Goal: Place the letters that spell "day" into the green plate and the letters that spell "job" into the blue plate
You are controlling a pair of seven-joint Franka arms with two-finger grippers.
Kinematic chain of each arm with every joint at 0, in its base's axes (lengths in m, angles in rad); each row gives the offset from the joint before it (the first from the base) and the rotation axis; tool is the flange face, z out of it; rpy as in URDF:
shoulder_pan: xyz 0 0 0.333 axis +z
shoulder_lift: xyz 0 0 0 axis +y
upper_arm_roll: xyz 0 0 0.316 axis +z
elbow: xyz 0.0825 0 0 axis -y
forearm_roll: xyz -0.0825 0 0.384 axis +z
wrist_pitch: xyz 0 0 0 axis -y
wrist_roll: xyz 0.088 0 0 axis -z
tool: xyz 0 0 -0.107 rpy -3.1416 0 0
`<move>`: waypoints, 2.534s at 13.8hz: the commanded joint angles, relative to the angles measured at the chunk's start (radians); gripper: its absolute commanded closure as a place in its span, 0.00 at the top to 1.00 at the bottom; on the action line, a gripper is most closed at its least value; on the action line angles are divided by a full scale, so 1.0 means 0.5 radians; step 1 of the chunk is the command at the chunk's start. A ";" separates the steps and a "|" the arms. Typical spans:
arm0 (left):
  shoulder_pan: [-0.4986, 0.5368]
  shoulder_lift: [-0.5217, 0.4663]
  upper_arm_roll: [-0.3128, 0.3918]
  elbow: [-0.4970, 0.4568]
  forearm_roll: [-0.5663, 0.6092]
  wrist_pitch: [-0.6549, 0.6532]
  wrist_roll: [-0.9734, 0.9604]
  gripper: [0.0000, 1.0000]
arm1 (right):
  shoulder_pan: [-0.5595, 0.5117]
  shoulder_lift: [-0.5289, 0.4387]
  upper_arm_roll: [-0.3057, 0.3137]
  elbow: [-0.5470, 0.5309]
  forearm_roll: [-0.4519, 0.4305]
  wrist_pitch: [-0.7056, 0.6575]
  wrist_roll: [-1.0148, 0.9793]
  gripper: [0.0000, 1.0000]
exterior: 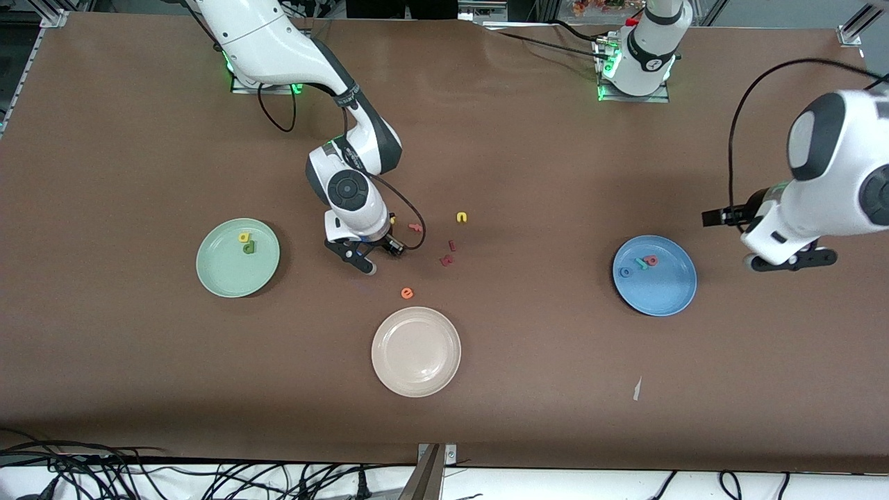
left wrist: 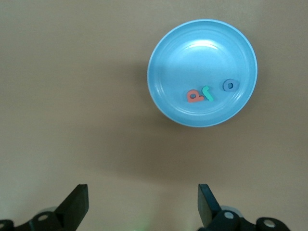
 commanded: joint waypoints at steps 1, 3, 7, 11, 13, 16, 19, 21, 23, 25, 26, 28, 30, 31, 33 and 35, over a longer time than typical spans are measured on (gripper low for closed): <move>-0.011 -0.142 0.071 0.025 -0.049 -0.066 0.055 1.00 | 0.019 0.022 -0.002 0.020 -0.007 -0.003 0.034 0.49; 0.023 -0.130 0.092 0.184 -0.226 -0.164 0.052 1.00 | 0.016 0.022 -0.002 0.017 -0.007 -0.006 0.034 0.26; 0.026 -0.133 0.151 0.464 -0.445 -0.235 0.061 1.00 | 0.010 -0.063 -0.021 0.017 -0.016 -0.073 -0.009 0.17; -0.002 -0.197 0.132 0.482 -0.430 -0.324 0.125 1.00 | 0.007 -0.309 -0.183 0.020 -0.022 -0.450 -0.327 0.17; 0.001 -0.237 0.141 0.479 -0.421 -0.352 0.272 1.00 | 0.004 -0.383 -0.284 0.017 -0.022 -0.576 -0.514 0.17; 0.001 -0.250 0.148 0.479 -0.338 -0.355 0.527 1.00 | 0.004 -0.435 -0.453 -0.111 -0.019 -0.733 -0.851 0.17; -0.005 -0.247 0.148 0.479 -0.359 -0.315 0.534 1.00 | 0.001 -0.423 -0.606 -0.194 -0.019 -0.617 -1.091 0.17; -0.060 -0.268 0.148 0.479 -0.356 -0.199 0.534 1.00 | -0.002 -0.413 -0.686 -0.277 -0.019 -0.507 -1.220 0.17; -0.121 -0.293 0.154 0.455 -0.344 -0.171 0.525 1.00 | 0.001 -0.426 -0.754 -0.400 -0.019 -0.381 -1.364 0.17; -0.124 -0.296 0.154 0.443 -0.347 -0.177 0.531 1.00 | -0.002 -0.435 -0.815 -0.477 -0.016 -0.274 -1.518 0.18; -0.125 -0.296 0.154 0.439 -0.350 -0.180 0.537 1.00 | -0.002 -0.426 -0.831 -0.477 -0.004 -0.264 -1.564 0.30; -0.137 -0.293 0.154 0.436 -0.353 -0.177 0.555 1.00 | 0.001 -0.465 -0.831 -0.468 0.003 -0.285 -1.558 1.00; -0.170 -0.286 0.154 0.421 -0.350 -0.143 0.586 1.00 | -0.002 -0.527 -0.840 -0.468 0.003 -0.380 -1.580 1.00; -0.171 -0.286 0.154 0.421 -0.341 -0.143 0.586 1.00 | -0.002 -0.542 -0.843 -0.459 0.003 -0.405 -1.580 1.00; -0.171 -0.283 0.154 0.421 -0.341 -0.122 0.577 1.00 | 0.001 -0.616 -0.831 -0.458 0.006 -0.472 -1.583 1.00; -0.174 -0.277 0.154 0.421 -0.341 -0.116 0.552 1.00 | 0.001 -0.707 -0.825 -0.458 0.006 -0.534 -1.586 1.00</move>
